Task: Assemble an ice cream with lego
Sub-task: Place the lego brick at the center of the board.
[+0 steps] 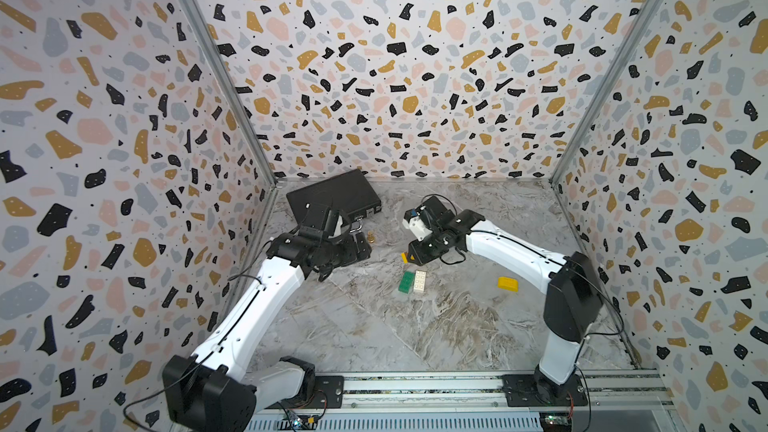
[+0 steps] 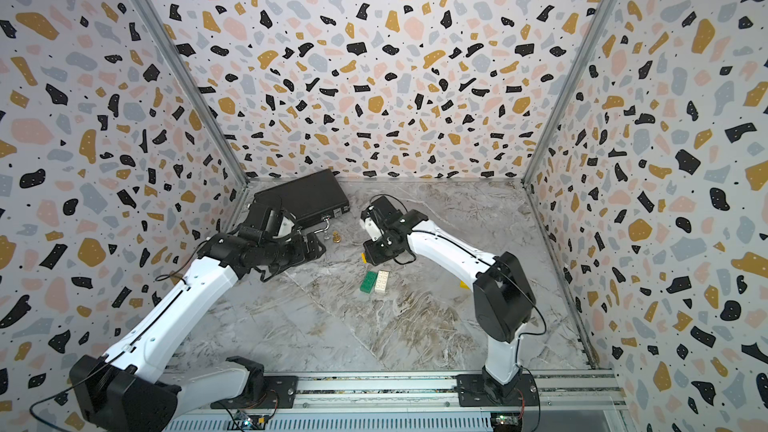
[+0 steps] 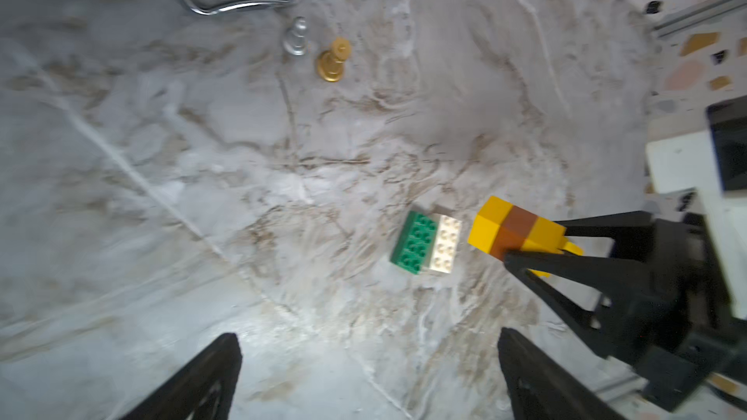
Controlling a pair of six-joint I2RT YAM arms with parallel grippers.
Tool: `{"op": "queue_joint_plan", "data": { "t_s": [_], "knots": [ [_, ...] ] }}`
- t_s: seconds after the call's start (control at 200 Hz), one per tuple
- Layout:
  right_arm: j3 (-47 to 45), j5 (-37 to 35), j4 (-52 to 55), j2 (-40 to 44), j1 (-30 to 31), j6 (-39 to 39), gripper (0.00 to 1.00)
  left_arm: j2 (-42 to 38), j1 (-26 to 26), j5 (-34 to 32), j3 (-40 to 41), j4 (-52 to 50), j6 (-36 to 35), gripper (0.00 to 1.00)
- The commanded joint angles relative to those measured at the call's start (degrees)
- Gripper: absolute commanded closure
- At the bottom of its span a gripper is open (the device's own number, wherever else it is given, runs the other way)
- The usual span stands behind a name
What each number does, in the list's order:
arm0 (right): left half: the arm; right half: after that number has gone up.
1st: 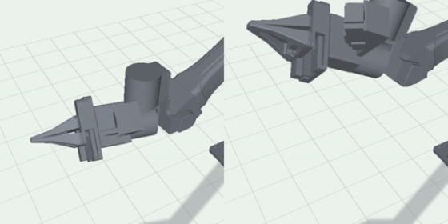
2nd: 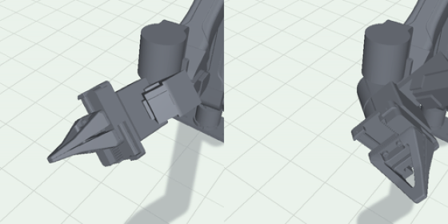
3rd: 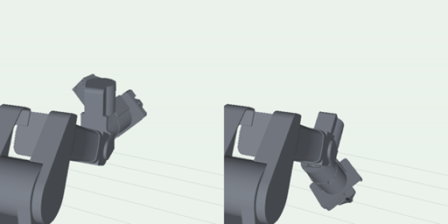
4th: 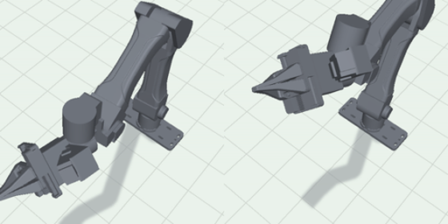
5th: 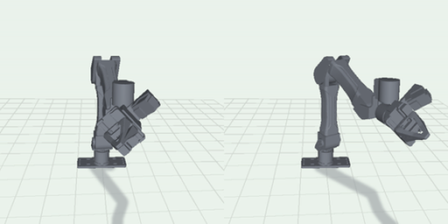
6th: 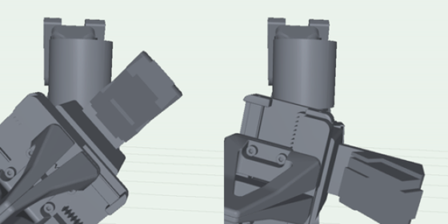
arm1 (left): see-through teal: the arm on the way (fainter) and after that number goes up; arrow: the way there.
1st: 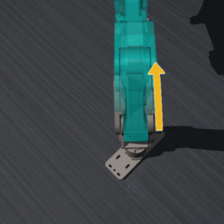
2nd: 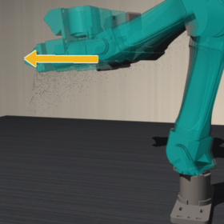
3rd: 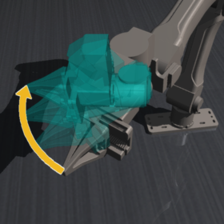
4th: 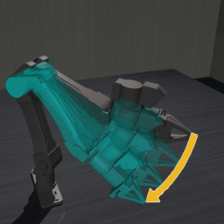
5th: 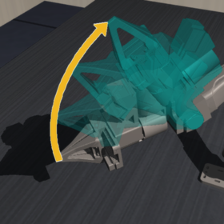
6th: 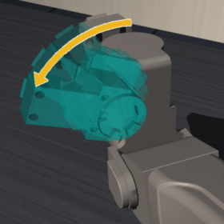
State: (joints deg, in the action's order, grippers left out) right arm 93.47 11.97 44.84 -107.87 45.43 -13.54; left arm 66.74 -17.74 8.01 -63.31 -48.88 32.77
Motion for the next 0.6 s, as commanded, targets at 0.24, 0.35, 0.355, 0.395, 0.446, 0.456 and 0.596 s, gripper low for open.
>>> {"op": "queue_joint_plan", "data": {
  "t_s": [0.24,0.35,0.355,0.395,0.446,0.456,0.596],
  "knots": [
    [28.8,-6.8,32.0,-21.1,8.3,11.0,0.96,-11.6,1.4,-16.4,9.8,-3.2,-3.9,0.01],
    [33.3,-6.5,33.0,-24.4,9.6,11.9,0.95,-13.0,2.2,-16.3,10.6,-1.6,-3.5,0.01],
    [33.5,-6.5,33.1,-24.6,9.6,11.9,0.95,-13.0,2.2,-16.2,10.6,-1.6,-3.5,0.01],
    [34.7,-6.4,33.5,-25.7,10.0,12.4,0.94,-13.1,2.4,-15.7,10.6,-1.6,-3.6,0.01],
    [36.2,-6.5,34.4,-27.3,10.5,13.0,0.94,-13.0,2.6,-15.2,10.6,-1.5,-3.6,0.01],
    [36.6,-6.6,34.7,-27.6,10.5,13.1,0.93,-13.0,2.6,-15.1,10.6,-1.5,-3.6,0.01],
    [41.3,-7.9,38.3,-32.2,11.6,15.4,0.93,-13.4,2.8,-14.2,10.7,-1.3,-3.7,0.01]
  ]
}}
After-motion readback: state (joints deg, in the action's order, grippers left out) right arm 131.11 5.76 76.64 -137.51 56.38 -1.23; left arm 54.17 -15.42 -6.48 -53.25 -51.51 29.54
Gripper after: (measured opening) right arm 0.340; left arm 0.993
